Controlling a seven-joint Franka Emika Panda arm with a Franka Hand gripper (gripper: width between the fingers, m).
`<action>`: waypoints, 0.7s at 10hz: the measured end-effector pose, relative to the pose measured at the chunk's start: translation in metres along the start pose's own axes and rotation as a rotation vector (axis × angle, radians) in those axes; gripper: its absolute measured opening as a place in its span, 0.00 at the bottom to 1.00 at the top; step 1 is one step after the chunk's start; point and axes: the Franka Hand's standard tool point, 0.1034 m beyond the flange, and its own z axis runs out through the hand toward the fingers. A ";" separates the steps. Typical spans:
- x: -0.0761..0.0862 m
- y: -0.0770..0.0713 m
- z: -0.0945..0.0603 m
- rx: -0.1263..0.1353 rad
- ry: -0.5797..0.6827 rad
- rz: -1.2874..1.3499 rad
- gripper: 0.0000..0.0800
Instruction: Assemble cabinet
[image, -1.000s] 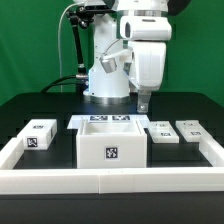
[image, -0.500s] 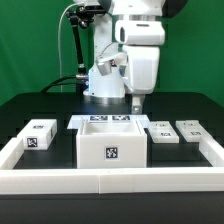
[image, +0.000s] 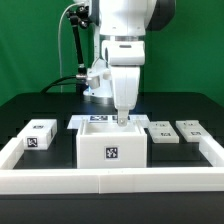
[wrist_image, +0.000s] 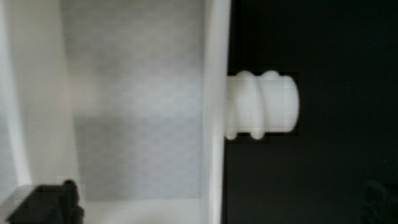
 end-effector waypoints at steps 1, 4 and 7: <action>0.000 0.001 0.005 0.005 0.003 0.000 1.00; 0.002 0.007 0.020 0.013 0.011 0.001 1.00; 0.004 0.008 0.020 0.014 0.011 0.001 0.67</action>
Offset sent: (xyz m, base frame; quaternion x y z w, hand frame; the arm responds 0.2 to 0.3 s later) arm 0.0145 0.0070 -0.0166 -0.0215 0.0227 0.0000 0.9995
